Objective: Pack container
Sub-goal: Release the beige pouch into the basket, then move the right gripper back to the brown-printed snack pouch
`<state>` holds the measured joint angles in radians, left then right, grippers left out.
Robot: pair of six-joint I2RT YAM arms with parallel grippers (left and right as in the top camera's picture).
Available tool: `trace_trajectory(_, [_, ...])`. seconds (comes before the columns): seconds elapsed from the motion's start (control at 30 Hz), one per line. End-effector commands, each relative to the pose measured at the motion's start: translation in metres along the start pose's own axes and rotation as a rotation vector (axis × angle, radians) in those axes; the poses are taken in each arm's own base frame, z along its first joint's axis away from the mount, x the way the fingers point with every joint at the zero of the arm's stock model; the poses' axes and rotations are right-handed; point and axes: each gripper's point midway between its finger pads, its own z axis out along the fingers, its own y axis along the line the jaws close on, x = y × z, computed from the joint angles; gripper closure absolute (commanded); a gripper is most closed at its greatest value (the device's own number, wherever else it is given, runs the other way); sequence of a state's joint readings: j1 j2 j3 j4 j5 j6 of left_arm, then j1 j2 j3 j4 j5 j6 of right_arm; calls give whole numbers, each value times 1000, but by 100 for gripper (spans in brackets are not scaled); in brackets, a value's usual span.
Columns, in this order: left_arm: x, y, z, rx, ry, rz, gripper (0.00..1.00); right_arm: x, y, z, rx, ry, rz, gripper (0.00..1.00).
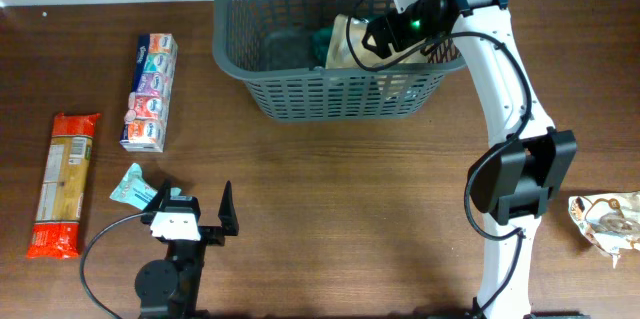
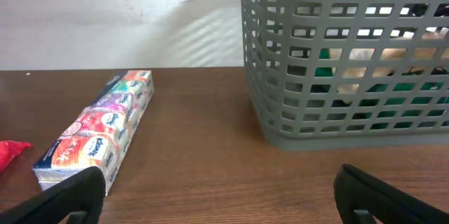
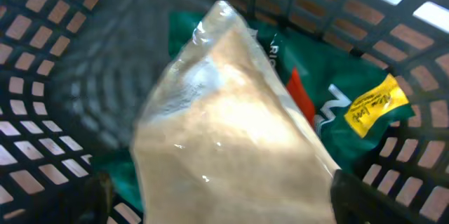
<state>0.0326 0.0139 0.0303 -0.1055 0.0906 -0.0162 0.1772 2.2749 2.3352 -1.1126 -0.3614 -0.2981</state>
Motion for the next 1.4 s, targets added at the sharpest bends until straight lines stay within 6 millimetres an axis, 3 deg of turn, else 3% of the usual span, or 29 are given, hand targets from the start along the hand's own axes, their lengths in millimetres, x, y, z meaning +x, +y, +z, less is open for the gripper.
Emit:
trace_trajectory(0.0, [1,0,0,2,-4,6,1,-7,0,-11,20,-24,-18,2])
trace_trajectory(0.13, [1,0,0,2,-4,6,1,-24,-3,-27,54,-76,-37,0])
trace_trajectory(0.2, [1,0,0,3,-4,6,1,-43,-11,-49,114,-137,-38,0])
trace_trajectory(0.3, [1,0,0,2,-4,6,1,-75,-22,-97,204,-260,-48,1])
trace_trajectory(0.33, [1,0,0,2,-4,6,1,-88,-24,-123,234,-321,-60,1])
trace_trajectory(0.43, [1,0,0,2,-4,6,1,-104,-32,-180,300,-442,-51,1])
trace_trajectory(0.5, [1,0,0,2,-4,6,1,-105,-39,-219,349,-502,-42,1])
trace_trajectory(0.6, [1,0,0,2,-4,6,1,-87,-68,-271,499,-531,34,1])
trace_trajectory(0.73, [1,0,0,2,-4,6,1,-36,-116,-318,715,-453,176,1])
trace_trajectory(0.9, [1,0,0,2,-4,6,1,45,-161,-346,889,-309,489,1])
trace_trajectory(1.03, [1,0,0,2,-4,6,1,102,-168,-353,925,-229,781,1])
trace_trajectory(1.13, [1,0,0,2,-4,6,1,102,-162,-356,875,-269,827,1])
trace_trajectory(1.37, [1,0,0,2,-4,6,1,112,-148,-407,1026,-344,863,1])
